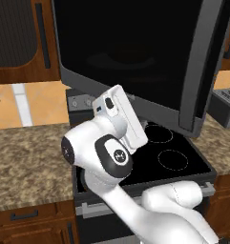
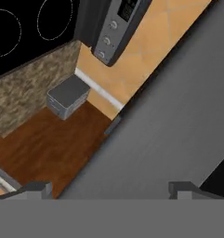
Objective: Open the microwave, place the bowl with waffle inside the microwave, then close the microwave door and turn it on.
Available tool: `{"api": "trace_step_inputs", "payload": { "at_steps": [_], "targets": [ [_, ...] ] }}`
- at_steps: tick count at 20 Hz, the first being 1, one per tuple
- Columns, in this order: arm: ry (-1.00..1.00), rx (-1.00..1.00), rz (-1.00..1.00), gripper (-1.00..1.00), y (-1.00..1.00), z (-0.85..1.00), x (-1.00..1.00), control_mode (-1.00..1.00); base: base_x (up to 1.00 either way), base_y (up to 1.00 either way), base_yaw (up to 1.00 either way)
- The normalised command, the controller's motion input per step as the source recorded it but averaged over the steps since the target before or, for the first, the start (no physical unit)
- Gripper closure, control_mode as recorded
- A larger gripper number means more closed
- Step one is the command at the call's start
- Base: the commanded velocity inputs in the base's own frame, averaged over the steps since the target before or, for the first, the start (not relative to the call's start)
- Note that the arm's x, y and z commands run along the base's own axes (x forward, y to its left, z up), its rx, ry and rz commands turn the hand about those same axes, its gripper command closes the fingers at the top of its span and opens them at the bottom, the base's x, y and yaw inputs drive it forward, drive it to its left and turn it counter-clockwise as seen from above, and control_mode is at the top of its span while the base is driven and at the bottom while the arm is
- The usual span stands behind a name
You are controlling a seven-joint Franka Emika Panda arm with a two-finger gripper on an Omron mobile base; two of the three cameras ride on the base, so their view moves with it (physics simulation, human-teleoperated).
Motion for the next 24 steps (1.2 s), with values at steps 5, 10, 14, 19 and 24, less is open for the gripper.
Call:
{"api": "trace_step_inputs", "payload": {
  "at_steps": [5, 10, 14, 19, 24],
  "targets": [
    [0.39, 0.00, 0.02, -1.00, -0.90, 0.04, 1.00, -1.00, 0.00, 0.00, 0.00],
    [0.46, 0.00, 0.00, -1.00, -0.64, 0.22, 1.00, -1.00, 0.00, 0.00, 0.00],
    [0.35, 0.02, 0.01, -1.00, -0.55, 0.21, 1.00, -1.00, 0.00, 0.00, 0.00],
    [0.15, 0.05, 0.15, -1.00, -0.48, 0.05, 0.93, -1.00, 0.00, 0.00, 0.00],
    [0.04, 0.06, 0.21, -1.00, -0.40, 0.00, 0.63, -1.00, 0.00, 0.00, 0.00]
  ]
}}
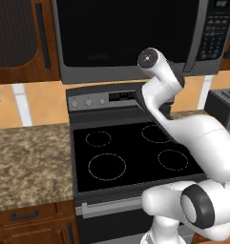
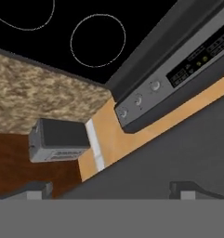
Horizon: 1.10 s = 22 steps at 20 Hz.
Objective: Open the microwave, place the bowl with waffle inside the microwave, then close the microwave door and turn it on.
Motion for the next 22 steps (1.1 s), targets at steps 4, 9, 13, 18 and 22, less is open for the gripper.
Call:
{"api": "trace_step_inputs", "payload": {
  "at_steps": [4, 9, 13, 18, 22],
  "targets": [
    [0.00, 0.05, 0.14, -1.00, -0.19, 0.00, 0.38, -1.00, 0.00, 0.00, 0.00],
    [-0.08, 0.26, 0.18, -1.00, -0.29, 0.41, -0.65, -1.00, 0.00, 0.00, 0.00],
    [-0.09, 0.54, 0.26, -1.00, -0.66, 0.55, -1.00, -1.00, 0.00, 0.00, 0.00],
    [-0.06, 0.64, 0.18, -1.00, -0.92, 0.34, -0.49, -1.00, 0.00, 0.00, 0.00],
    [-0.13, 0.51, 0.03, -1.00, -0.96, 0.14, 0.06, -1.00, 0.00, 0.00, 0.00]
  ]
}}
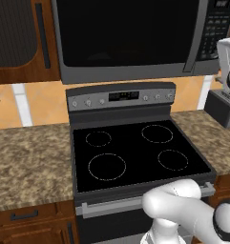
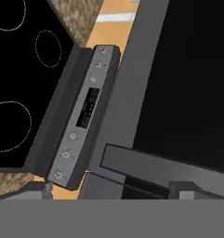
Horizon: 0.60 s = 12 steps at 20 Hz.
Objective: Open the microwave, place the bowl with waffle inside the microwave, then close the microwave door and turn it on.
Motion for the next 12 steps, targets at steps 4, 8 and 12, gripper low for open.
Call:
{"api": "trace_step_inputs", "payload": {
  "at_steps": [4, 8, 12],
  "targets": [
    [-0.11, 0.30, -0.07, -1.00, -0.21, -0.02, 0.51, -1.00, 0.00, 0.00, 0.00],
    [-0.17, 0.21, -0.11, 1.00, 0.05, 0.02, 0.33, -1.00, 0.00, 0.00, 0.00],
    [-0.17, 0.12, -0.10, 1.00, 0.00, 0.00, 0.36, -1.00, 0.00, 0.00, 0.00]
  ]
}}
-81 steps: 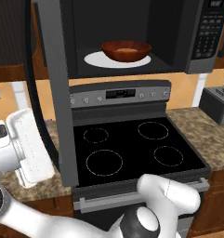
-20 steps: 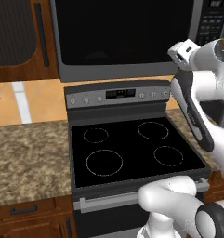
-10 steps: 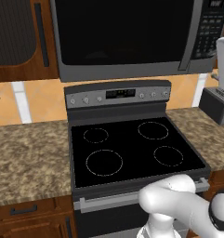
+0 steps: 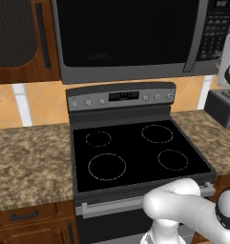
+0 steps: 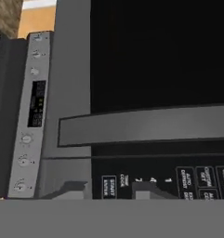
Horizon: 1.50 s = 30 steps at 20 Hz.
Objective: Open the microwave, place the bowl with waffle inside the microwave, then close the microwave door and turn it on.
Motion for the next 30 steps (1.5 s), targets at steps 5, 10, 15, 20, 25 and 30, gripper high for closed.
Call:
{"api": "trace_step_inputs", "payload": {
  "at_steps": [5, 10, 15, 20, 25, 30],
  "targets": [
    [-0.06, 0.06, -0.09, 1.00, 0.00, -0.02, 0.58, -1.00, 0.00, 0.00, 0.00],
    [0.00, 0.08, -0.01, 1.00, -0.13, -0.01, 0.55, -1.00, 0.00, 0.00, 0.00],
    [-0.01, 0.11, 0.00, 1.00, -0.32, 0.00, 0.35, -1.00, 0.00, 0.00, 0.00],
    [-0.01, 0.04, 0.00, 1.00, -0.05, 0.00, 0.35, -1.00, 0.00, 0.00, 0.00],
    [-0.01, 0.06, 0.00, 1.00, -0.26, 0.00, 0.22, -1.00, 0.00, 0.00, 0.00],
    [-0.01, 0.03, 0.00, 1.00, -0.14, 0.00, -0.06, -1.00, 0.00, 0.00, 0.00]
  ]
}}
